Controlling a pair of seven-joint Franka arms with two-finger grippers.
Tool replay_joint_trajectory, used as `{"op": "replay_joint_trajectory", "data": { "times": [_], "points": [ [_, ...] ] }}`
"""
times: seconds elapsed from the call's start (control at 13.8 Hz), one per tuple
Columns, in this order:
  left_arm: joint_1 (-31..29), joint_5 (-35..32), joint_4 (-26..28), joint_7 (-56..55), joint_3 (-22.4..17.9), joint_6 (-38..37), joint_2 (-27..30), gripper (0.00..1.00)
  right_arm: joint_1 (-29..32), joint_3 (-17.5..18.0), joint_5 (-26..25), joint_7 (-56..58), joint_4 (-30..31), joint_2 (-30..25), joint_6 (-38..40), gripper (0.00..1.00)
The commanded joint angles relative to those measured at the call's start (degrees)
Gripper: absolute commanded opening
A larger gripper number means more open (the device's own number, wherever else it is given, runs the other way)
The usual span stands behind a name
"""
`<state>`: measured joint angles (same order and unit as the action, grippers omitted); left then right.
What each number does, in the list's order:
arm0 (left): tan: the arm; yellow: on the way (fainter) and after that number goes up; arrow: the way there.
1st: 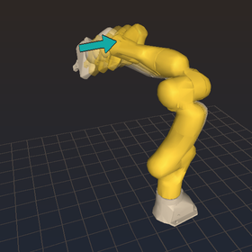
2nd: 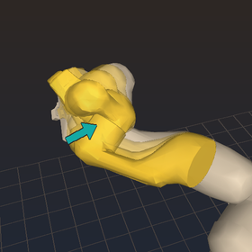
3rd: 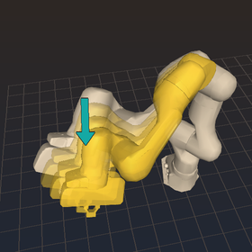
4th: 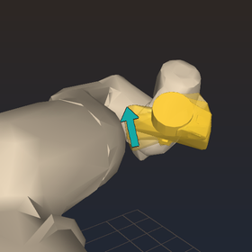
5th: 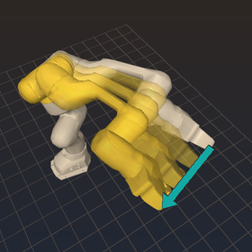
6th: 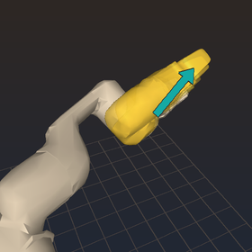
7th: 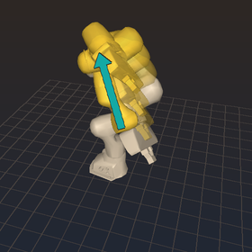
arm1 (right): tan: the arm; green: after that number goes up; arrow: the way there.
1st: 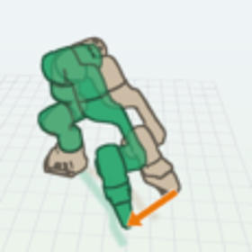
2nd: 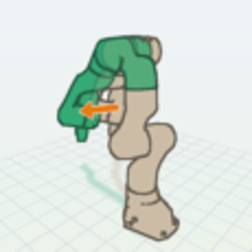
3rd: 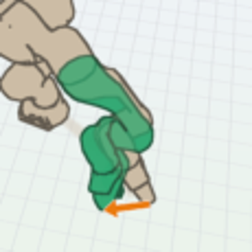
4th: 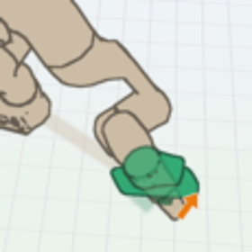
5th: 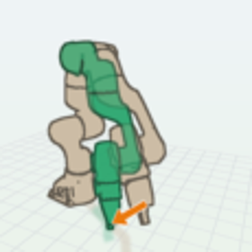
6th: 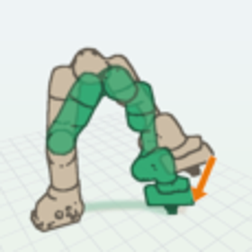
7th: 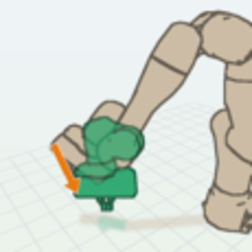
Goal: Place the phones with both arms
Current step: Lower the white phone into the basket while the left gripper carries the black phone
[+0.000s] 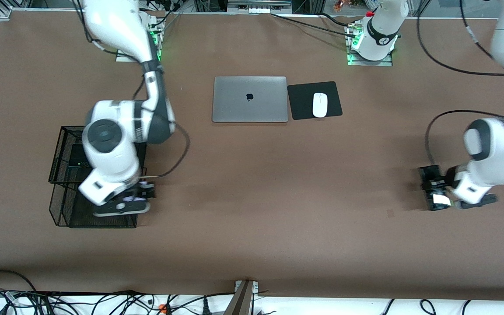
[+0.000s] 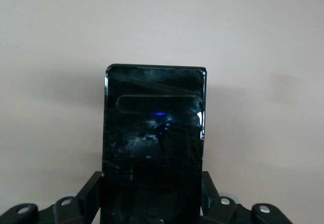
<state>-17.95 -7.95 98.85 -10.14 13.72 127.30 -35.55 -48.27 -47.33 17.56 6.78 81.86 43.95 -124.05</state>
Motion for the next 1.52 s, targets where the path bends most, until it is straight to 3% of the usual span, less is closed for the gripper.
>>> {"op": "replay_joint_trajectory", "data": {
  "times": [0.0, 0.29, 0.8, 1.01, 1.16, 1.23, 1.3, 1.45],
  "points": [
    [10.18, 0.22, -4.87, -4.95, -0.97, -5.12, -1.80, 0.00, 5.01, 0.39, 0.72, 6.91, -0.38, -0.27, 0.39, 0.00],
    [23.63, 0.92, -7.60, -18.12, -0.88, -5.31, -3.56, 0.00, 8.19, 0.74, 8.36, 10.18, 2.95, 0.69, 0.47, 0.00],
    [44.20, 1.01, -26.75, -43.01, -0.88, -4.78, -15.67, 0.00, 11.97, 2.06, 14.61, 14.14, 7.35, 1.57, 2.93, 0.00],
    [49.22, 0.66, -36.24, -44.97, -1.50, -4.60, -21.04, 0.00, 12.06, 2.15, 14.70, 14.14, 7.35, 1.75, 2.76, 0.00],
    [52.30, 0.57, -37.85, -45.14, -2.63, -1.55, -22.37, 0.00, 12.15, 2.68, 14.70, 14.40, 7.27, 1.93, 2.41, 0.03],
    [54.57, 0.57, -37.94, -45.05, -4.56, 0.65, -22.81, 0.00, 12.15, 2.68, 14.70, 14.40, 7.18, 1.93, 2.32, 0.30],
    [57.47, 0.57, -37.94, -45.14, -6.93, 2.15, -23.42, 0.00, 12.15, 2.77, 14.87, 14.40, 7.18, 1.93, 2.14, 0.77],
    [61.26, 0.75, -38.02, -45.23, -9.76, 3.22, -24.65, 0.00, 12.15, 2.77, 15.58, 14.40, 6.92, 2.01, 2.14, 0.93]
  ]
}}
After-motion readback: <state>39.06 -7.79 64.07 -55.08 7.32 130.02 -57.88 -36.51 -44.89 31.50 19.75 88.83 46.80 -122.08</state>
